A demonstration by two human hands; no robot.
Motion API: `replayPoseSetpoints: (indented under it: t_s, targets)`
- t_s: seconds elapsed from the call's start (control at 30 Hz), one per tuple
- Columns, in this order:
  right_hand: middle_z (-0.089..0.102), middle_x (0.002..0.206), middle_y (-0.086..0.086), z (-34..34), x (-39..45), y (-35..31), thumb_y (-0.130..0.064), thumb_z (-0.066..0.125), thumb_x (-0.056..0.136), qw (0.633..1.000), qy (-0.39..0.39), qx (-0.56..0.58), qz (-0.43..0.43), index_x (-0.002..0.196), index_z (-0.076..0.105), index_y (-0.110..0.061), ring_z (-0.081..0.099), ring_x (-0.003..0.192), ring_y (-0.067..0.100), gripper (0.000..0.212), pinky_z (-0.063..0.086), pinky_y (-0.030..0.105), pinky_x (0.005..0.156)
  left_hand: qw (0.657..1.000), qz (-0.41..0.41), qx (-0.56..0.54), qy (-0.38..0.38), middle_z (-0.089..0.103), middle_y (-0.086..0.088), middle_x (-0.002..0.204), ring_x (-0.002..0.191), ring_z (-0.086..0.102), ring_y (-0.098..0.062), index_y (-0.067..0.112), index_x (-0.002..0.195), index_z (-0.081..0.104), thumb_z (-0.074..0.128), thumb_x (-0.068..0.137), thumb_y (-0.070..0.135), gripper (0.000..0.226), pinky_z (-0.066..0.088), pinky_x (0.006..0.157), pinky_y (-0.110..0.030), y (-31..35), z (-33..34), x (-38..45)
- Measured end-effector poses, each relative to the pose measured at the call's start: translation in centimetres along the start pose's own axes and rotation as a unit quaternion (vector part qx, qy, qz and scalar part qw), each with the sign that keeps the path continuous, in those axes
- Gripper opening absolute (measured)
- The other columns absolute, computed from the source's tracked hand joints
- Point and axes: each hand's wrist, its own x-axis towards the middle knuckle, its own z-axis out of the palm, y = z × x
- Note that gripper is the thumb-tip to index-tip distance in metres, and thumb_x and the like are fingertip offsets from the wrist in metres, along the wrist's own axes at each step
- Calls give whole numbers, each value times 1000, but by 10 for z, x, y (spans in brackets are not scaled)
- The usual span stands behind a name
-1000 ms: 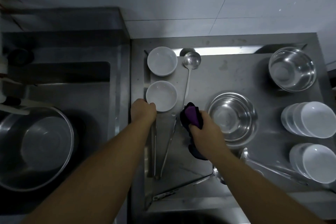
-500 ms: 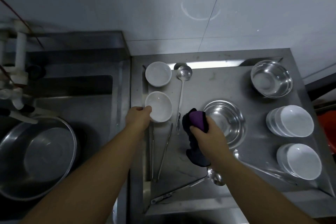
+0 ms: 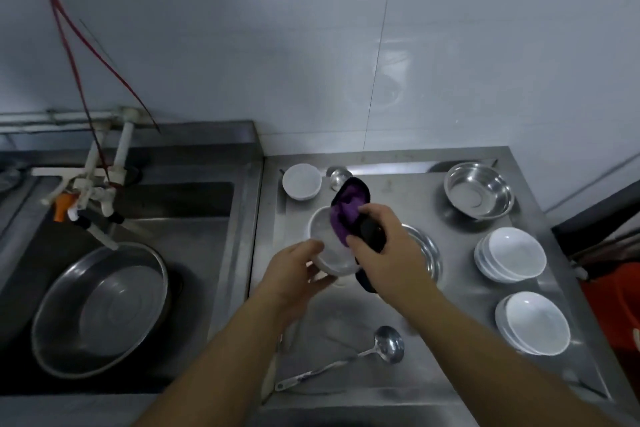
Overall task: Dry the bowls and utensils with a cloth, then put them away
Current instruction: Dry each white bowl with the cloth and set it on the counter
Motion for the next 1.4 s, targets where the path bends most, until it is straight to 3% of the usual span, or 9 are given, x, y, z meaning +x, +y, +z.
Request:
replayPoseSetpoints:
  t_s: [0.2,0.33,0.47,0.63,0.8,1.03,1.13,1.27,1.4]
  targets:
    - [68,109,-27,-47,-29,-24,-40,73,88,987,-29,-93,-130,129,59,-52,64,102,-5,45,50,11,84,991,81,-20,-103,71,-26,128,107,74,-37,-1,136,53,74,84,19,59,62,90,-43,-4,51,-70]
    - [69,104,-31,-76,-45,-33,-52,63,85,987,-58,-73,-128,126,58,-61,66,98,-4,43,49,9,77,984,99,28,-146,67,-23,138,129,65,-42,6,142,60,68,97,35,54,55,109,-53,-6,65,-95]
    - [73,113,-26,-96,-61,-35,-38,63,90,987,-85,-6,-139,124,63,-64,70,104,4,43,55,15,82,976,117,68,-169,66,-15,143,132,64,-37,19,147,58,77,84,52,74,56,107,-52,-14,71,-110]
    - [79,107,-5,-103,-71,-42,-14,63,98,977,-125,89,-148,118,78,-39,75,100,15,36,58,20,83,962,135,77,-224,55,-26,151,140,52,-49,12,156,46,85,77,62,102,42,115,-69,-16,81,-119]
    - [71,113,-29,-97,-64,-66,-18,65,101,979,-75,-28,-186,117,72,-57,69,105,0,43,51,10,83,960,155,58,-226,57,-25,150,139,56,-46,13,157,43,83,79,58,98,42,114,-71,-1,87,-119]
    - [73,85,-10,-69,-39,-120,-30,53,102,967,-104,-193,-129,110,74,-40,67,77,10,24,59,41,77,952,236,78,-177,61,-22,144,130,63,-43,19,152,47,76,77,52,86,53,103,-70,40,61,-112]
    - [76,86,-6,-62,-34,-145,-36,52,102,963,-145,-217,-70,105,76,-33,71,79,14,25,61,44,81,931,292,152,-159,64,-14,136,122,69,-36,27,143,50,83,69,63,89,63,93,-56,56,48,-108]
    - [80,97,8,-63,-32,-162,-26,58,100,974,-206,-77,59,105,80,-20,78,89,26,24,65,46,90,887,344,246,-185,62,-2,134,124,66,-26,36,147,45,83,60,83,106,63,89,-37,71,31,-105]
    - [75,96,20,-61,-43,-160,-14,63,98,940,-190,204,196,107,77,3,73,86,29,24,61,42,85,875,347,248,-228,63,-1,133,126,64,-30,36,147,48,81,68,79,96,62,91,-38,78,18,-108]
